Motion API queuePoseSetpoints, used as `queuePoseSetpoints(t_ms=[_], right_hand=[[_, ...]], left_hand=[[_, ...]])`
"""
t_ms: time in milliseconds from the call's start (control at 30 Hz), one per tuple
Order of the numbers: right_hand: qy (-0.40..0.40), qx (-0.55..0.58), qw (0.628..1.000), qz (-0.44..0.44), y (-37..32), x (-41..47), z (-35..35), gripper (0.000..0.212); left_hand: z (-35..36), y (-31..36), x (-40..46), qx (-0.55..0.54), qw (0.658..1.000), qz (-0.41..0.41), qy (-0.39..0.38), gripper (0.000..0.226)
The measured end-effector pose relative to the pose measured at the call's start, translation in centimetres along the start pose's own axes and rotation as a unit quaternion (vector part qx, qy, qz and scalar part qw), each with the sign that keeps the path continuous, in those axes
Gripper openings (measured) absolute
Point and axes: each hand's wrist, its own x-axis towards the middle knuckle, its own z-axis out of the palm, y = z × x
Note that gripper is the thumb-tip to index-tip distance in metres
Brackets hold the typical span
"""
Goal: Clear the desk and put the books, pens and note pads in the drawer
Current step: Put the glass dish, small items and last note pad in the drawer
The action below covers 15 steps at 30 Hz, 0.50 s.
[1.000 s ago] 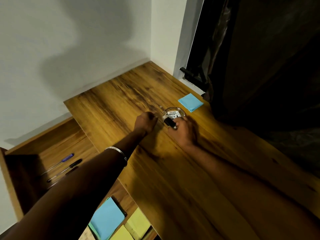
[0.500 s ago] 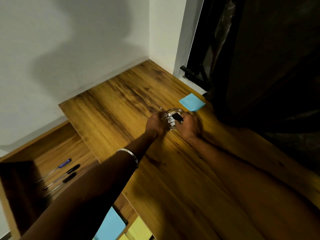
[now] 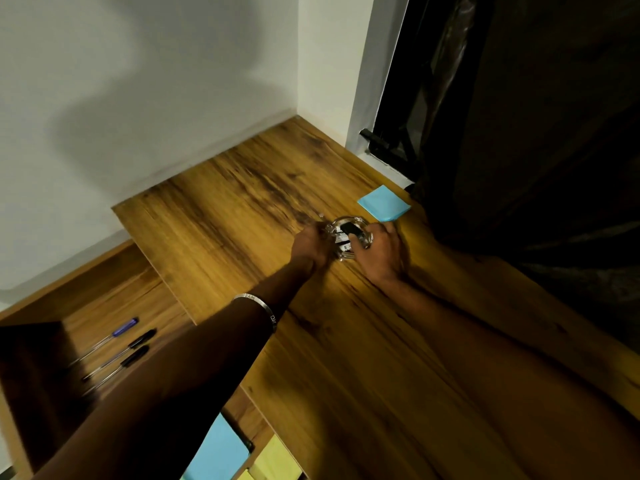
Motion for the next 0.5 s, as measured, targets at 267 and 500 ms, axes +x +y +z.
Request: queuePoseSetpoints(t_ms=[267,500], right_hand=[[0.011,0.077,0.988,0.137,1.1,1.0,0.5,0.028],[-0.022,0.213,0.953,0.214,1.3,1.6,1.3,0.027]], left_hand=[[0.5,-0.3,0.6,-0.029,0.999,-0.039,-0.016,0.027],[0.8,-0.7,0.8,-0.131,0.988,-0.083,-0.021,0.031]])
